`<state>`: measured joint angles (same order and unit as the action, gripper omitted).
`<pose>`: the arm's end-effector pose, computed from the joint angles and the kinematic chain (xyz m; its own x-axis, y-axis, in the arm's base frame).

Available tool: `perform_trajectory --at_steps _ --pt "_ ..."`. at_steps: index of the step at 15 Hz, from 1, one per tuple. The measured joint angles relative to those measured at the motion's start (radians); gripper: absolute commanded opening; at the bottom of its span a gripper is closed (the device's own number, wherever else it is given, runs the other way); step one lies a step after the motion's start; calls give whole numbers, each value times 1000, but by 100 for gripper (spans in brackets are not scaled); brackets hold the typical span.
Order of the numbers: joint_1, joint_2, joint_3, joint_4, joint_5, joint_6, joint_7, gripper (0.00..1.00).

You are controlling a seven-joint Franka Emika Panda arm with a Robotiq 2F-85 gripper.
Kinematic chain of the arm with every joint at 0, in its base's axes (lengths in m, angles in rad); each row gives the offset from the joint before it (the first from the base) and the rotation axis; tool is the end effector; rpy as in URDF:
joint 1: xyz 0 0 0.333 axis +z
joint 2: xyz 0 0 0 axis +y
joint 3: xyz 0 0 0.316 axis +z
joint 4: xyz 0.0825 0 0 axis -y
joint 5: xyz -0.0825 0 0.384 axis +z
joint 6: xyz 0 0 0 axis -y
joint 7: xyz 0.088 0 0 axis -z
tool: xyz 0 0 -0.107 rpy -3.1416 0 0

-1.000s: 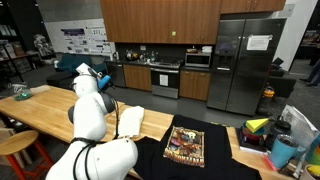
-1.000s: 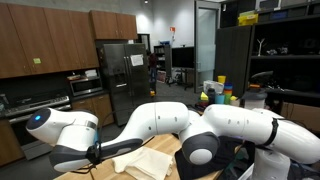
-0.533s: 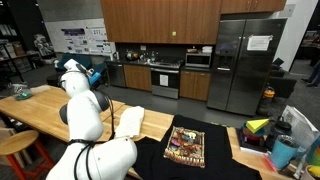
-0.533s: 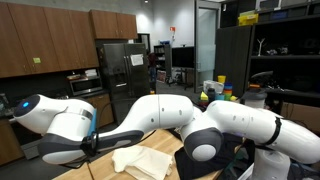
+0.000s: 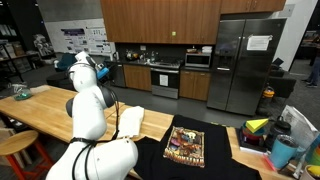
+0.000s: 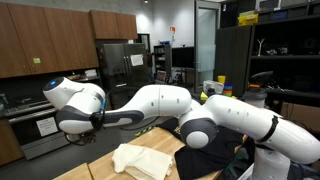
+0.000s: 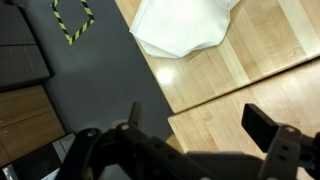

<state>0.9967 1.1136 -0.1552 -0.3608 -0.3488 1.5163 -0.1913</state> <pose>0.4911 0.6136 0.4292 0.4664 0.8838 -0.0377 0.7894 -0.3966 0.4685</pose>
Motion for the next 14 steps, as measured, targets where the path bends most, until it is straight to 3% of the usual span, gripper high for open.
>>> perform_trajectory --at_steps 14 --pt "-165 -6 97 0 86 16 -52 100"
